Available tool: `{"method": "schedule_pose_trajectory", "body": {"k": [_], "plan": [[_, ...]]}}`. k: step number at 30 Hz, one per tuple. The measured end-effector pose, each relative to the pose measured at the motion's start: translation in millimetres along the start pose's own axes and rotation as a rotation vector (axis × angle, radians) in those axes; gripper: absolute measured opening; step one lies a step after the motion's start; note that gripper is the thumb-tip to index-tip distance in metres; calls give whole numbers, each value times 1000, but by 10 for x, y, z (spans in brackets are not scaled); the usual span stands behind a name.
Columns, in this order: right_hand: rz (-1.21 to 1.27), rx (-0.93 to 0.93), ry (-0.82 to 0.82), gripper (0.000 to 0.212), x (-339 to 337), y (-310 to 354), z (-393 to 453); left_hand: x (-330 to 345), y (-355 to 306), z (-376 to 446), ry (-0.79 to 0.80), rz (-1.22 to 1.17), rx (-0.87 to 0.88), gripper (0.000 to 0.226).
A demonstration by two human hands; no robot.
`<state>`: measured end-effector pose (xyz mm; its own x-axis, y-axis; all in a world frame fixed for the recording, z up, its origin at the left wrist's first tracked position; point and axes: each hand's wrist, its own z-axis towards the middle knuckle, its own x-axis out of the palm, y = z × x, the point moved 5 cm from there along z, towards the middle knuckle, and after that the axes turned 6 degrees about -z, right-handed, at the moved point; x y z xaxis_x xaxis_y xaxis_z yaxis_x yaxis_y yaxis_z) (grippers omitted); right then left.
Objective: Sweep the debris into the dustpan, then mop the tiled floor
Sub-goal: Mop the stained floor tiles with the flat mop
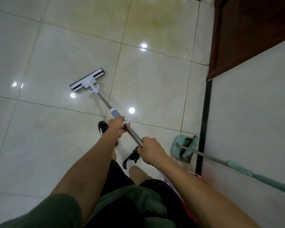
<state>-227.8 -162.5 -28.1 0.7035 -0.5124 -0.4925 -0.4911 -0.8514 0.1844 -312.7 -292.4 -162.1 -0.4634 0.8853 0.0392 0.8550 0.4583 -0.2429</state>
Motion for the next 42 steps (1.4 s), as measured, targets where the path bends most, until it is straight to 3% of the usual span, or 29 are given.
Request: {"method": "schedule_pose_trajectory", "body": {"k": [2,7,25,42], "plan": [[-92,-24,-38,18,-82,104,1,48,-104,17,-77,39,65,23],[-233,-68,-92,16,-380,461,-48,34,-465,-24,-78,22,81,22],[-254,-228,-214,14,-1204,2373,287,-318,-2930,-111,26,68,247,34],[-237,-287,-326,20,-2484,3040,1188,713,-4446,29,-25,140,342,37]]}}
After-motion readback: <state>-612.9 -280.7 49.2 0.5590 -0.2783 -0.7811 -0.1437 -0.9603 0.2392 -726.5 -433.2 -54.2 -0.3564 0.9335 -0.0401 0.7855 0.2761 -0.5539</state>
